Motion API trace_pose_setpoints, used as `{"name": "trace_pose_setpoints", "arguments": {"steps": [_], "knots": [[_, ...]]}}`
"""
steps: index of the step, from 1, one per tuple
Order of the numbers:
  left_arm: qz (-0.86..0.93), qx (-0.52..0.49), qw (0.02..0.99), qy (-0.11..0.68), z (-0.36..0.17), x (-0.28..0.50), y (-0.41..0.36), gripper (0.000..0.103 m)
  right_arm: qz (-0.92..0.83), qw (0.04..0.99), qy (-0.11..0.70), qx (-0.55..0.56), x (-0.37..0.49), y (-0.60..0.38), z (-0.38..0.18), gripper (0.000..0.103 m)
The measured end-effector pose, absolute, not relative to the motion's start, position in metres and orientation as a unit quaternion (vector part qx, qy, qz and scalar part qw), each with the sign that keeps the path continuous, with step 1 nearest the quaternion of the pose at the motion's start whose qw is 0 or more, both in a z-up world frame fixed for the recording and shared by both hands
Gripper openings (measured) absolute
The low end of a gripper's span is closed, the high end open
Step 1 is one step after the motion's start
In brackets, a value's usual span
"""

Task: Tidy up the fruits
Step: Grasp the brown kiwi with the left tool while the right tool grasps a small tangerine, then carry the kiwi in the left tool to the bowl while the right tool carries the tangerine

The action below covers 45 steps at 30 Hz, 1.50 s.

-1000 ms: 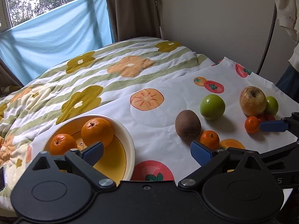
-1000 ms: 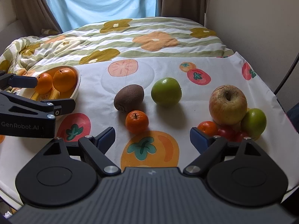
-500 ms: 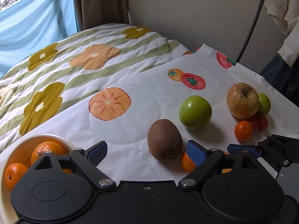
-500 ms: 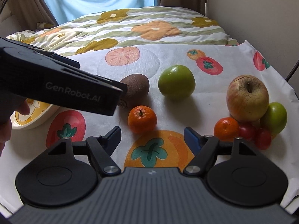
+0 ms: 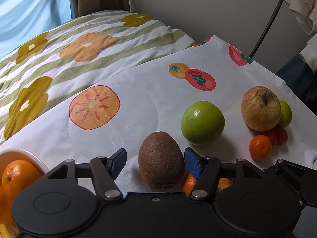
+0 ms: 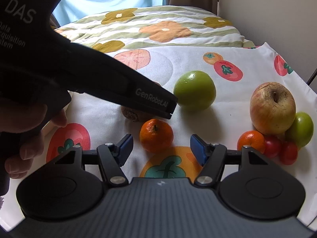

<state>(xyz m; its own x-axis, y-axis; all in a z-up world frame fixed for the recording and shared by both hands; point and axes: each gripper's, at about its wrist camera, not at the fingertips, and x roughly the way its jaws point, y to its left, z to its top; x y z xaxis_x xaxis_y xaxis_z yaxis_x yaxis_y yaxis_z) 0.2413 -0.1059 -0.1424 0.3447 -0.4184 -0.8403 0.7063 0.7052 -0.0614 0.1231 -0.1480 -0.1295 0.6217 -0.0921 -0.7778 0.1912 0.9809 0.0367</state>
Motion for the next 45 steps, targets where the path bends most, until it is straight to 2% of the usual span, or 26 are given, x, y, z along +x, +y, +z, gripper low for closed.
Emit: {"name": "trace_pose_setpoints", "arguments": {"steps": [3, 5, 19, 26, 27, 29, 45], "knots": [[-0.355, 0.166, 0.799, 0.457, -0.145, 0.241, -0.109, 0.066, -0.077, 0.899, 0.427, 0.057, 0.123, -0.145, -0.129, 0.078], [-0.358, 0.169, 0.794, 0.461, -0.147, 0.240, -0.110, 0.055, -0.077, 0.899, 0.428, 0.057, 0.123, -0.145, -0.129, 0.077], [-0.339, 0.181, 0.806, 0.451, -0.145, 0.239, -0.095, 0.052, -0.083, 0.894, 0.434, 0.068, 0.127, -0.149, -0.136, 0.066], [-0.326, 0.176, 0.811, 0.452, -0.145, 0.236, -0.084, 0.052, -0.082, 0.897, 0.429, 0.068, 0.130, -0.150, -0.137, 0.065], [-0.324, 0.175, 0.812, 0.453, -0.144, 0.235, -0.083, 0.052, -0.080, 0.898, 0.428, 0.066, 0.130, -0.150, -0.137, 0.064], [-0.320, 0.172, 0.814, 0.453, -0.144, 0.234, -0.080, 0.052, -0.071, 0.899, 0.427, 0.066, 0.129, -0.149, -0.136, 0.054], [-0.284, 0.148, 0.845, 0.428, -0.117, 0.209, -0.066, 0.052, -0.055, 0.908, 0.411, 0.057, 0.111, -0.155, -0.116, 0.053]]}}
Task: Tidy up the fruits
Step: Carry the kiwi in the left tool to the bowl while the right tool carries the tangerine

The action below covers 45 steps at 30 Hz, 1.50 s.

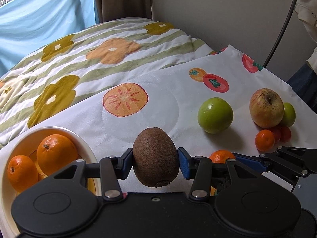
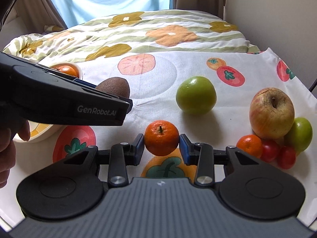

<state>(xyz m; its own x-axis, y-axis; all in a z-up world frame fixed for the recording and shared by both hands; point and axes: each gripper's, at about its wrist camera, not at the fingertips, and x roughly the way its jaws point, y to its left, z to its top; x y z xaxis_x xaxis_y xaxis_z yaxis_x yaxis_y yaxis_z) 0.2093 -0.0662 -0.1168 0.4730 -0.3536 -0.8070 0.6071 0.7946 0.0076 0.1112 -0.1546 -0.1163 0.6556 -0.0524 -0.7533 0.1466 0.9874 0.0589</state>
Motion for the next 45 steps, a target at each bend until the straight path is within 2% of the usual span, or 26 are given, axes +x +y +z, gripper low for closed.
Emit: {"name": "trace_pose_setpoints", "arguments": {"steps": [30, 45], "knots": [[-0.096, -0.001, 0.923, 0.372, -0.044, 0.107, 0.023, 0.052, 0.085, 0.937, 0.339, -0.022, 0.070, -0.123, -0.039, 0.053], [-0.043, 0.017, 0.921, 0.386, -0.062, 0.146, 0.098, 0.052, 0.128, 0.926, 0.353, -0.031, 0.116, -0.056, -0.052, 0.053]]}}
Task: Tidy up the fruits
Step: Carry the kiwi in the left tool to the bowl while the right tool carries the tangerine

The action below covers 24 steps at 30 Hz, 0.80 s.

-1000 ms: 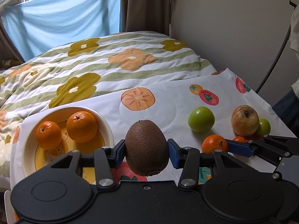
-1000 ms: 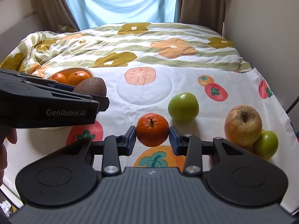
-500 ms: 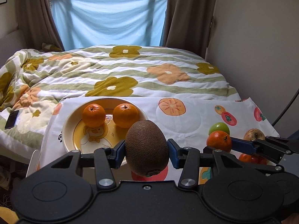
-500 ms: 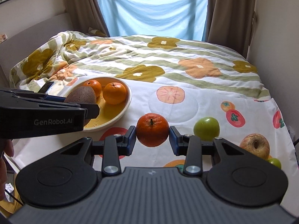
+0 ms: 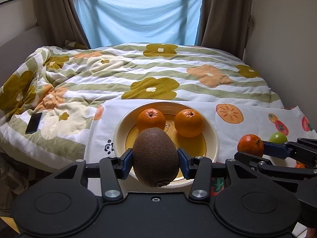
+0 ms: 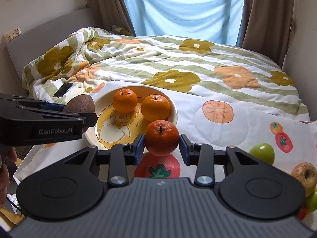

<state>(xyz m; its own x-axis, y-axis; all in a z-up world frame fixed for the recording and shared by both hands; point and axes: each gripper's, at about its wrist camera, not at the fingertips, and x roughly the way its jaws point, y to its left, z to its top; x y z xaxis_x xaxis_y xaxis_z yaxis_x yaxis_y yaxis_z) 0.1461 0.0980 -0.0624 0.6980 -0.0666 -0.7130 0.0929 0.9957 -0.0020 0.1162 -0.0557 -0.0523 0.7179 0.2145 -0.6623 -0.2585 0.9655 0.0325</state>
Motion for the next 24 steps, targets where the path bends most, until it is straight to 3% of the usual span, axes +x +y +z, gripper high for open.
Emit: {"name": "trace_pose_setpoints", "arguments": {"steps": [19, 21, 23, 24], "knots": [[-0.063, 0.057, 0.891, 0.447, -0.117, 0.227, 0.120, 0.053, 0.109, 0.912, 0.394, -0.036, 0.184, -0.016, -0.090, 0.053], [-0.069, 0.056, 0.893, 0.440, -0.117, 0.226, 0.120, 0.063, 0.107, 0.911, 0.396, -0.042, 0.186, -0.015, -0.092, 0.053], [-0.076, 0.056, 0.898, 0.430, -0.113, 0.225, 0.122, 0.085, 0.106, 0.910, 0.398, -0.045, 0.187, -0.016, -0.093, 0.053], [-0.077, 0.059, 0.899, 0.426, -0.112, 0.223, 0.123, 0.086, 0.106, 0.910, 0.399, -0.046, 0.188, -0.017, -0.094, 0.053]]}}
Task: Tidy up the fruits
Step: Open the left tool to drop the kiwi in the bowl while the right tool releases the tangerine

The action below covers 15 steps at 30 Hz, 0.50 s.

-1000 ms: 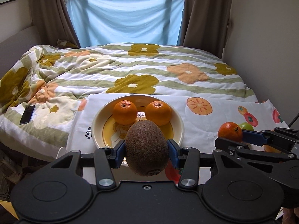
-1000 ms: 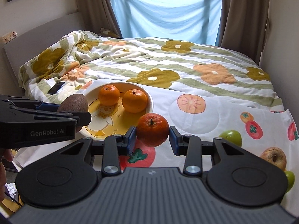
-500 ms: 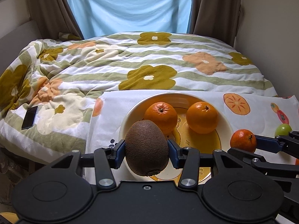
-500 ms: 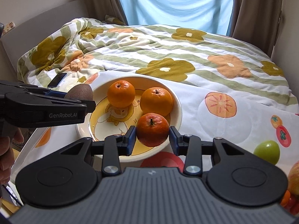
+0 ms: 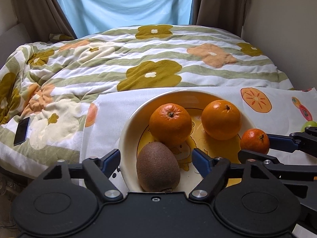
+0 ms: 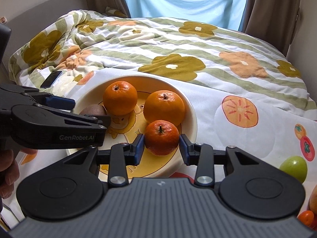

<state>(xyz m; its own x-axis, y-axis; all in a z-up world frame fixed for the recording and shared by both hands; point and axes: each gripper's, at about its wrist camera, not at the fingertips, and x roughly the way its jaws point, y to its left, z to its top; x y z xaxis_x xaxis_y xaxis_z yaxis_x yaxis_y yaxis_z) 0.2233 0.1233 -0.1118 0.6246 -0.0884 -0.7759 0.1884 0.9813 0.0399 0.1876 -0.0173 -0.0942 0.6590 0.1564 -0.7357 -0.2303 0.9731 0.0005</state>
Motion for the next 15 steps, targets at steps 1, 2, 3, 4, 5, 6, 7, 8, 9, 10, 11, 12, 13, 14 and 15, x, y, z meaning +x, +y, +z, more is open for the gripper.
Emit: {"name": "trace_pose_setpoints", "arguments": {"steps": [1, 2, 3, 4, 5, 6, 7, 8, 9, 10, 11, 12, 13, 14, 15], "knots": [[-0.079, 0.062, 0.900, 0.424, -0.109, 0.222, 0.125, 0.087, 0.107, 0.909, 0.400, -0.048, 0.188, -0.018, -0.095, 0.053], [-0.080, 0.063, 0.900, 0.423, -0.108, 0.221, 0.127, 0.087, 0.108, 0.908, 0.401, -0.051, 0.188, -0.019, -0.096, 0.053], [-0.081, 0.061, 0.900, 0.423, -0.107, 0.219, 0.130, 0.087, 0.109, 0.908, 0.401, -0.053, 0.188, -0.019, -0.097, 0.053], [-0.081, 0.059, 0.900, 0.423, -0.106, 0.218, 0.132, 0.087, 0.110, 0.908, 0.401, -0.057, 0.189, -0.019, -0.098, 0.053], [-0.081, 0.056, 0.900, 0.424, -0.105, 0.216, 0.135, 0.088, 0.110, 0.907, 0.402, -0.059, 0.189, -0.019, -0.099, 0.053], [-0.079, 0.054, 0.901, 0.424, -0.104, 0.213, 0.137, 0.088, 0.111, 0.907, 0.402, -0.062, 0.190, -0.019, -0.100, 0.053], [-0.077, 0.053, 0.901, 0.423, -0.103, 0.211, 0.139, 0.089, 0.112, 0.906, 0.402, -0.065, 0.190, -0.018, -0.101, 0.053], [-0.076, 0.051, 0.902, 0.423, -0.101, 0.209, 0.141, 0.089, 0.112, 0.906, 0.402, -0.070, 0.192, -0.017, -0.102, 0.053], [-0.075, 0.051, 0.902, 0.423, -0.100, 0.206, 0.143, 0.089, 0.112, 0.905, 0.402, -0.076, 0.193, -0.015, -0.104, 0.053], [-0.075, 0.052, 0.902, 0.423, -0.099, 0.205, 0.144, 0.089, 0.115, 0.905, 0.403, -0.080, 0.194, -0.014, -0.105, 0.053], [-0.075, 0.052, 0.902, 0.421, -0.099, 0.203, 0.145, 0.089, 0.118, 0.904, 0.403, -0.084, 0.195, -0.012, -0.107, 0.053], [-0.075, 0.051, 0.903, 0.419, -0.098, 0.201, 0.146, 0.089, 0.121, 0.902, 0.404, -0.089, 0.197, -0.009, -0.108, 0.053], [-0.076, 0.050, 0.904, 0.418, -0.098, 0.199, 0.147, 0.090, 0.124, 0.901, 0.404, -0.095, 0.197, -0.007, -0.110, 0.053], [-0.076, 0.048, 0.904, 0.419, -0.097, 0.199, 0.148, 0.090, 0.127, 0.900, 0.404, -0.102, 0.198, -0.004, -0.111, 0.053], [-0.075, 0.045, 0.904, 0.419, -0.097, 0.197, 0.149, 0.089, 0.129, 0.900, 0.403, -0.109, 0.198, -0.002, -0.112, 0.053]]}}
